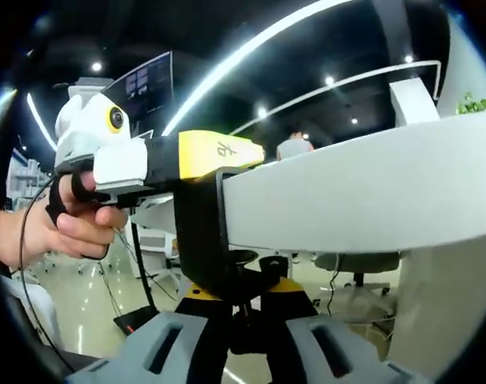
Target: Clamp the fixed fixture on the desktop, loosen the retaining clip, secure it to the edge of the desk, and tighten the retaining clip.
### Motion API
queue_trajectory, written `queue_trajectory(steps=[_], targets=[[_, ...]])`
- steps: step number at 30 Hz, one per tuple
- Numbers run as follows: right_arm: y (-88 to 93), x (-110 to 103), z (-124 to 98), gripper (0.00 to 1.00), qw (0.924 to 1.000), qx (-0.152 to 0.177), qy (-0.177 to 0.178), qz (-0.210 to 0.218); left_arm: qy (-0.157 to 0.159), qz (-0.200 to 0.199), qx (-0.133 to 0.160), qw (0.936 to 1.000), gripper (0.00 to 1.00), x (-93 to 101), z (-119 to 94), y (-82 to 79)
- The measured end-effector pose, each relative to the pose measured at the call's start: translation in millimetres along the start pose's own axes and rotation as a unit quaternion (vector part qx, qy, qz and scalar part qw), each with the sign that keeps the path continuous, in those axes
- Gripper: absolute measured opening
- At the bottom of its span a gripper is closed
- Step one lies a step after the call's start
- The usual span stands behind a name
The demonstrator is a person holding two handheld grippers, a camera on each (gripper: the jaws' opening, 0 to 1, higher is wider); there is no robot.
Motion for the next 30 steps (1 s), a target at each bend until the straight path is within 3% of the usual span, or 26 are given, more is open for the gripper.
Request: queue_trajectory(steps=[3,7,11,13,16,20,24,30], targets=[[2.6,-0.8,-1.3,0.26,1.0000,0.003,0.007,0.006,-0.002,-0.003,0.009,1.0000,0.01,-0.3,-1.0,-1.1],[3.2,-4.7,-7.7,0.28,0.9999,0.007,0.015,0.002,-0.001,0.002,0.001,1.0000,0.01,-0.3,-0.5,-1.0],[11.0,-8.7,-17.9,0.28,0.9986,-0.011,0.037,-0.036,0.000,0.000,0.007,1.0000,0.01,-1.0,-1.1,-0.7],[14.9,-6.8,-28.0,0.28,0.9965,-0.015,0.066,-0.050,0.000,-0.001,0.012,0.9999,0.01,-1.1,-1.3,-1.1],[18.0,-2.4,-40.2,0.28,0.9932,0.001,0.110,-0.036,0.000,0.000,0.015,0.9999,0.01,-1.3,-0.6,-1.6],[19.0,-4.9,-42.7,0.28,0.9901,-0.002,0.126,-0.064,0.009,0.008,0.014,0.9998,0.01,-0.6,1.1,-1.6],[12.2,-3.2,-48.0,0.27,0.9855,0.017,0.162,-0.046,0.011,0.005,0.015,0.9998,0.01,-0.1,1.0,-1.7],[21.9,-7.3,-43.2,0.26,0.9789,0.005,0.191,-0.073,0.015,-0.002,0.021,0.9997,0.01,-0.4,1.6,-2.0]])
Point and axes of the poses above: the point that each gripper's makers call its tool centre point, and the gripper's own axes: z roughly forward along the fingers, x roughly to its right, y roughly out of its underside, the point moved 1 cm from there along -z, roughly backward along the fingers, and after that the axes turned 7 degrees about z, right-handed, at the moved point
